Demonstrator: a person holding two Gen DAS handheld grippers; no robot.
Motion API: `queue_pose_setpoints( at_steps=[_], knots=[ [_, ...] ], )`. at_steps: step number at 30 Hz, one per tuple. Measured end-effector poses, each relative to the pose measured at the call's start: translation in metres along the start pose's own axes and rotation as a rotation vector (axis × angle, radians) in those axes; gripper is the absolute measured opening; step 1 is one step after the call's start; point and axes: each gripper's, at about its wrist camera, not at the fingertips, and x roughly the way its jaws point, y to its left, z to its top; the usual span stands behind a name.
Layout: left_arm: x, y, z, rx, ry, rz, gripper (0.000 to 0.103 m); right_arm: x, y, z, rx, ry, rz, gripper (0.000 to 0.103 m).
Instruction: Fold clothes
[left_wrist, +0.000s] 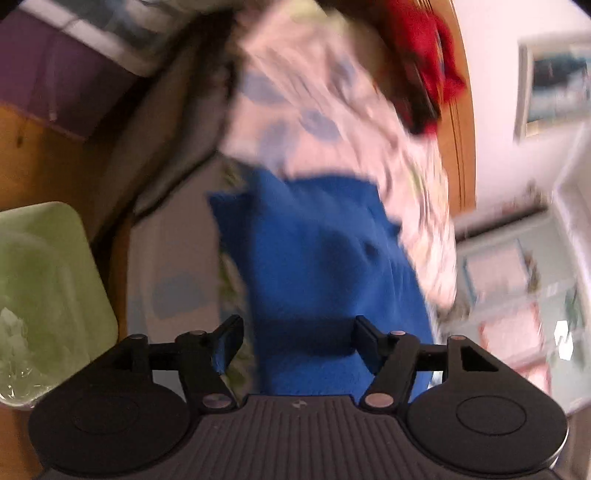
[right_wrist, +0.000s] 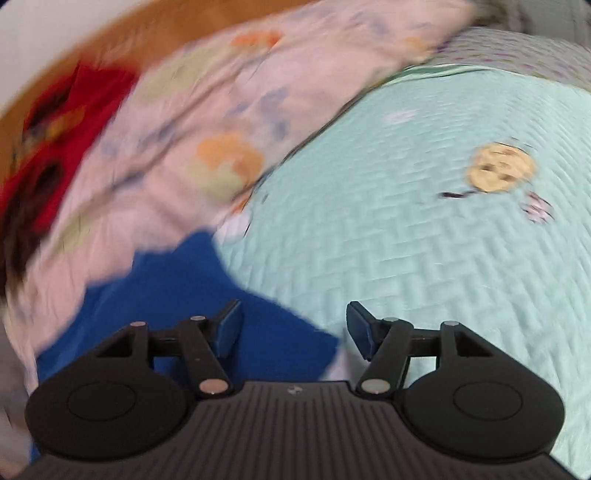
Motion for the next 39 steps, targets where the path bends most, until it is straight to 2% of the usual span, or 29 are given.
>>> queue_pose_setpoints(
  at_steps=[2, 4, 6, 7, 9, 10, 11, 12, 13, 14, 15, 16, 17, 18, 20, 21, 25, 28, 29, 30, 32, 33, 34, 35, 36, 37, 39],
  knots=[
    [-0.018, 0.002, -0.002, -0.016, -0.093, 0.063, 0.066, -0.022, 0.000, -0.003, 0.005, -0.067, -0.010, 0.064],
    [-0.032, -0.006, -0.005, 0.039, -0.176, 0.065, 0.066, -0.044, 0.001, -0.007, 0.004, -0.132, -0.015, 0.064],
    [-0.035, -0.032, -0.010, 0.117, -0.174, -0.031, 0.067, -0.059, 0.014, -0.010, -0.009, -0.131, 0.086, 0.065],
    [-0.030, -0.047, -0.013, 0.158, -0.137, -0.085, 0.070, -0.062, 0.021, -0.013, 0.014, -0.099, 0.185, 0.066],
    [-0.013, -0.074, -0.019, 0.227, -0.037, -0.173, 0.096, -0.059, 0.035, -0.019, 0.081, -0.003, 0.389, 0.076],
    [0.006, -0.082, -0.022, 0.243, 0.025, -0.171, 0.099, -0.048, 0.039, -0.025, 0.115, 0.082, 0.467, 0.078],
    [0.028, -0.084, -0.025, 0.253, 0.072, -0.129, 0.098, -0.036, 0.044, -0.031, 0.149, 0.173, 0.542, 0.078],
    [0.047, -0.084, -0.030, 0.294, 0.094, -0.059, 0.095, -0.025, 0.042, -0.035, 0.155, 0.220, 0.511, 0.069],
    [0.052, -0.090, -0.034, 0.354, 0.070, -0.018, 0.095, -0.015, 0.040, -0.040, 0.155, 0.255, 0.453, 0.052],
    [0.054, -0.096, -0.039, 0.416, 0.040, 0.019, 0.095, -0.005, 0.037, -0.044, 0.155, 0.290, 0.394, 0.009],
    [0.049, -0.103, -0.040, 0.422, 0.033, 0.033, 0.095, -0.010, 0.027, -0.046, 0.209, 0.274, 0.369, 0.002],
    [0.043, -0.109, -0.041, 0.421, 0.029, 0.044, 0.095, -0.027, 0.013, -0.047, 0.283, 0.224, 0.392, 0.005],
    [0.033, -0.109, -0.041, 0.407, 0.016, 0.033, 0.095, -0.046, 0.002, -0.049, 0.318, 0.170, 0.391, 0.018],
    [0.024, -0.104, -0.043, 0.394, 0.003, 0.022, 0.095, -0.066, -0.008, -0.049, 0.316, 0.126, 0.371, 0.039],
    [0.011, -0.090, -0.049, 0.376, -0.008, 0.077, 0.095, -0.108, -0.033, -0.057, 0.275, 0.095, 0.333, 0.062],
    [0.000, -0.084, -0.056, 0.374, -0.008, 0.101, 0.095, -0.126, -0.047, -0.067, 0.278, 0.101, 0.322, 0.067],
    [-0.050, -0.064, -0.107, 0.382, 0.020, 0.133, 0.095, -0.200, -0.107, -0.122, 0.316, 0.142, 0.266, 0.069],
    [-0.072, -0.061, -0.148, 0.413, 0.099, 0.145, 0.095, -0.261, -0.127, -0.176, 0.265, 0.117, 0.127, 0.069],
    [-0.080, -0.070, -0.163, 0.475, 0.098, 0.148, 0.095, -0.281, -0.133, -0.195, 0.245, 0.107, 0.080, 0.069],
    [-0.089, -0.081, -0.177, 0.542, 0.093, 0.150, 0.094, -0.310, -0.127, -0.209, 0.143, 0.052, 0.002, 0.069],
    [-0.118, -0.120, -0.212, 0.757, -0.005, 0.126, 0.095, -0.370, -0.104, -0.237, -0.112, -0.090, -0.168, 0.070],
    [-0.134, -0.145, -0.230, 0.870, -0.065, 0.093, 0.103, -0.397, -0.093, -0.251, -0.226, -0.168, -0.250, 0.081],
    [-0.147, -0.167, -0.245, 0.963, -0.115, 0.060, 0.102, -0.425, -0.083, -0.264, -0.321, -0.246, -0.332, 0.091],
    [-0.162, -0.188, -0.262, 1.036, -0.156, 0.022, 0.103, -0.446, -0.080, -0.272, -0.351, -0.283, -0.384, 0.102],
    [-0.175, -0.210, -0.277, 1.088, -0.179, -0.026, 0.103, -0.465, -0.079, -0.278, -0.366, -0.310, -0.428, 0.103],
    [-0.186, -0.230, -0.289, 1.116, -0.176, -0.080, 0.103, -0.484, -0.084, -0.282, -0.343, -0.313, -0.437, 0.103],
    [-0.210, -0.258, -0.314, 1.153, -0.139, -0.231, 0.103, -0.519, -0.097, -0.290, -0.274, -0.322, -0.445, 0.103]
  ],
)
